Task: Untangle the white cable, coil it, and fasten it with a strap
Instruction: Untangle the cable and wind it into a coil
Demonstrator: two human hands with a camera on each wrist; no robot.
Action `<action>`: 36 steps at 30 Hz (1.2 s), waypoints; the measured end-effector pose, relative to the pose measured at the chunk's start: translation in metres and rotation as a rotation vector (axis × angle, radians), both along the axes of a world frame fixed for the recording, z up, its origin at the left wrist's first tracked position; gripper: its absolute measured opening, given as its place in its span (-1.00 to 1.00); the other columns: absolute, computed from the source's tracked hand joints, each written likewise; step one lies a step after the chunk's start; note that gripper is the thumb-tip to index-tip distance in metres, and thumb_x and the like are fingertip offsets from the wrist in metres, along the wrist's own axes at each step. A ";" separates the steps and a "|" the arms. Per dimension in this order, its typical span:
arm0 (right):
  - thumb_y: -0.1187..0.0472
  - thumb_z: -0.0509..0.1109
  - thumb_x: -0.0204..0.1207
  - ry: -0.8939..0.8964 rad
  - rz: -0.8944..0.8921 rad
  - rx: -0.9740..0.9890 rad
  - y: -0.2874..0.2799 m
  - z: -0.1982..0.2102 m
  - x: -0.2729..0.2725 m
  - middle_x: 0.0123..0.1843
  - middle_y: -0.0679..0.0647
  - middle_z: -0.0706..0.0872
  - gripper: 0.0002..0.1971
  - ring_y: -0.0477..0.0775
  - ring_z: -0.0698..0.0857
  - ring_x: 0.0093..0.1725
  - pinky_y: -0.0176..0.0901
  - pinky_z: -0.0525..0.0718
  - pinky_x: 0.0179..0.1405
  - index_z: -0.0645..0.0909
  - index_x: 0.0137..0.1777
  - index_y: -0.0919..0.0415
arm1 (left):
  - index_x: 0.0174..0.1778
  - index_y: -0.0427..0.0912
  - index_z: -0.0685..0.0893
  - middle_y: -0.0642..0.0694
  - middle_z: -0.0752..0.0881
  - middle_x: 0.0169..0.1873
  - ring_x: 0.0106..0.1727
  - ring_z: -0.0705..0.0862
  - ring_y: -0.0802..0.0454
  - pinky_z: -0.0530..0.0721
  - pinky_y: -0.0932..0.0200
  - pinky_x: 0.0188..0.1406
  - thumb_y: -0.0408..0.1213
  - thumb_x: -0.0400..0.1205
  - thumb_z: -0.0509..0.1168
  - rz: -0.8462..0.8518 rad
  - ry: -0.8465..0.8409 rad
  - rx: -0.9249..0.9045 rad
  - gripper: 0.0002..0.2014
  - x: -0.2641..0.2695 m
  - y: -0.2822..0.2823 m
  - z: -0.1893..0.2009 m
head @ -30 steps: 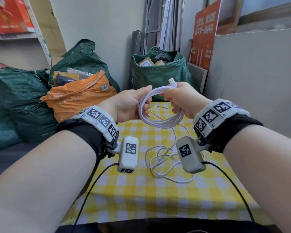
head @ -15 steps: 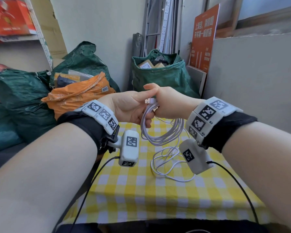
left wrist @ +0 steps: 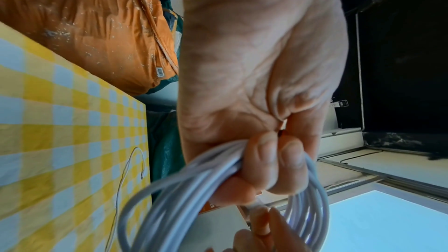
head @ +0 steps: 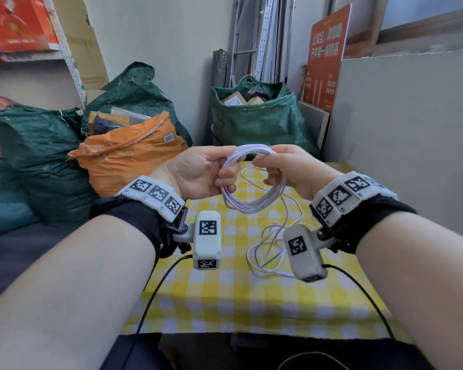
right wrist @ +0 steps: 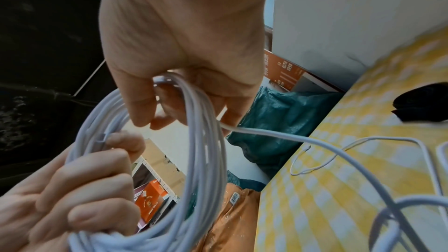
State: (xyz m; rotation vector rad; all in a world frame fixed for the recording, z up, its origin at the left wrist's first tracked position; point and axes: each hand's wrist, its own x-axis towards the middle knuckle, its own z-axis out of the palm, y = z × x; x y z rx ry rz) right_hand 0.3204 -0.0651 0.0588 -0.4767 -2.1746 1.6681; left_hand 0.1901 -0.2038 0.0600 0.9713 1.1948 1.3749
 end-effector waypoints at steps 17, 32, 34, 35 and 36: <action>0.25 0.26 0.57 -0.210 -0.132 0.699 -0.040 -0.001 -0.006 -0.38 -0.07 0.50 -0.94 -0.12 0.44 -0.45 -0.31 0.34 -0.56 0.54 -0.10 0.11 | -0.21 -0.10 0.54 -0.01 0.45 -0.59 -0.56 0.43 0.06 0.59 0.11 -0.21 -0.16 0.54 0.25 0.027 0.222 -0.246 -0.90 0.016 -0.011 0.000; 0.41 0.32 0.48 -0.034 -0.120 0.273 -0.034 -0.010 0.007 -0.49 0.07 0.42 -0.83 0.02 0.41 -0.56 -0.19 0.46 -0.54 0.57 -0.30 0.18 | -0.39 -0.10 0.45 0.13 0.26 -0.74 -0.74 0.22 0.20 0.46 0.30 -0.56 -0.03 0.62 0.14 0.081 0.110 -0.107 -0.69 0.031 -0.020 -0.003; 0.45 0.26 0.49 0.025 -0.119 0.189 -0.036 -0.010 0.008 -0.53 0.04 0.36 -0.74 -0.01 0.34 -0.61 -0.20 0.39 -0.55 0.54 -0.36 0.15 | -0.45 -0.10 0.53 0.09 0.36 -0.74 -0.71 0.37 0.15 0.58 0.26 -0.45 -0.02 0.57 0.12 -0.006 -0.020 -0.014 -0.67 0.034 -0.023 -0.004; 0.46 0.23 0.49 0.057 -0.122 0.141 -0.038 -0.010 0.007 -0.55 0.02 0.33 -0.72 -0.04 0.30 -0.64 -0.22 0.35 -0.57 0.52 -0.38 0.14 | -0.47 -0.09 0.56 0.07 0.40 -0.74 -0.68 0.44 0.12 0.65 0.22 -0.36 -0.01 0.57 0.10 -0.045 -0.080 0.032 -0.65 0.036 -0.024 -0.004; 0.48 0.21 0.49 0.085 -0.124 0.097 -0.039 -0.010 0.007 -0.56 0.01 0.31 -0.70 -0.07 0.28 -0.67 -0.25 0.33 -0.59 0.51 -0.39 0.14 | -0.47 -0.09 0.57 0.07 0.42 -0.74 -0.66 0.47 0.11 0.69 0.18 -0.28 -0.01 0.57 0.10 -0.087 -0.134 0.073 -0.64 0.038 -0.024 -0.004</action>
